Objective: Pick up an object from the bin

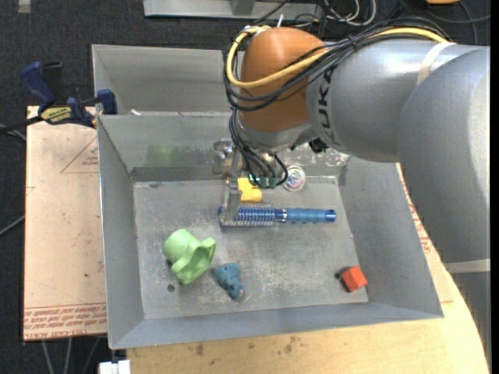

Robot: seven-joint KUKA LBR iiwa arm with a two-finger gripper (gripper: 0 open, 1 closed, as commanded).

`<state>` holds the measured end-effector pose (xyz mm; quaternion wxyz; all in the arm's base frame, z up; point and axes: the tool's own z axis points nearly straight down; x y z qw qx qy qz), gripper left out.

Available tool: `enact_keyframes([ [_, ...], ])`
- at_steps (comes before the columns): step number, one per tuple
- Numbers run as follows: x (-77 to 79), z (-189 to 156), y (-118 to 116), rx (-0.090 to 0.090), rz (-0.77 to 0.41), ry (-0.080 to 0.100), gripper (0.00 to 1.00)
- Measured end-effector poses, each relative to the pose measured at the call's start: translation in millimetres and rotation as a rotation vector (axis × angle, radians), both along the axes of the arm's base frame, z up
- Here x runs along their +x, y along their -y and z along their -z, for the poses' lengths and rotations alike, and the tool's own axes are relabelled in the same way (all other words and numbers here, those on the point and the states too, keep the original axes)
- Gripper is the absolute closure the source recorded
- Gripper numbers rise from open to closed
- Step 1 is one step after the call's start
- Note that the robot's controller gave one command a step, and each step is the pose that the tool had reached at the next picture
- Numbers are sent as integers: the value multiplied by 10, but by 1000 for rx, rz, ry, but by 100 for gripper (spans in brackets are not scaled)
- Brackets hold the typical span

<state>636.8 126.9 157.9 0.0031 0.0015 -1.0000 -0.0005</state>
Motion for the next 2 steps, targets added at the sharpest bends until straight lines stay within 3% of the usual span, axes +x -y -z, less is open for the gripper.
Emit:
enact_keyframes([
  [1, -163, 894, -473, 2, -308, 5, 0],
  [2, -74, 873, -333, 3, -882, 11, 0],
])
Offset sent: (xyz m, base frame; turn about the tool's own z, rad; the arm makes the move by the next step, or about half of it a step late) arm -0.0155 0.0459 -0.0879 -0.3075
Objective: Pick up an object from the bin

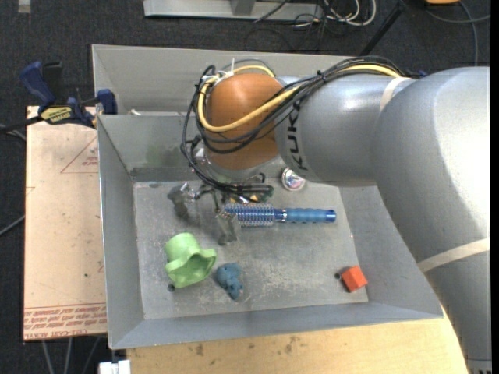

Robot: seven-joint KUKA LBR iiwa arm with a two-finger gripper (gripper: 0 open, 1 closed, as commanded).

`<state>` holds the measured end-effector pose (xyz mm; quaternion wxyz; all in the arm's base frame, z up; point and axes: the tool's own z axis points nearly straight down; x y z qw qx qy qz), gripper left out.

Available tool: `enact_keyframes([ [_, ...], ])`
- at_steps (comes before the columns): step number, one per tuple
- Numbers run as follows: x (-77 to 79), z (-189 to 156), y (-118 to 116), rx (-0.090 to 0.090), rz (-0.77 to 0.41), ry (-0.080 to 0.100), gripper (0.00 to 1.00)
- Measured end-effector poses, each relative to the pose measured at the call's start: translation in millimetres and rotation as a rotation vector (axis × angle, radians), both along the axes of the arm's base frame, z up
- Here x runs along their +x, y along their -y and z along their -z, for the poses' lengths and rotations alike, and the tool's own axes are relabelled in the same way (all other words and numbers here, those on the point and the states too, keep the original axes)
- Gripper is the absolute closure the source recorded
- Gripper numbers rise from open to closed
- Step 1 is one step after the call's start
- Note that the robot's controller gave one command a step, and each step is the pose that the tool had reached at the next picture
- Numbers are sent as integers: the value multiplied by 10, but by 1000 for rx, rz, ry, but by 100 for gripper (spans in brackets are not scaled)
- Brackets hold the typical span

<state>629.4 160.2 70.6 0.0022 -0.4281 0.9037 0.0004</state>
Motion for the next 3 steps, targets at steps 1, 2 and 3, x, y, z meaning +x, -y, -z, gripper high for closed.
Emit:
enact_keyframes([
  [1, 195, -1, 928, -3, -74, 0, 0],
  [2, 173, 11, 882, -1, -78, -7, 100],
  [3, 195, -1361, 766, 0, -67, 7, 100],
])
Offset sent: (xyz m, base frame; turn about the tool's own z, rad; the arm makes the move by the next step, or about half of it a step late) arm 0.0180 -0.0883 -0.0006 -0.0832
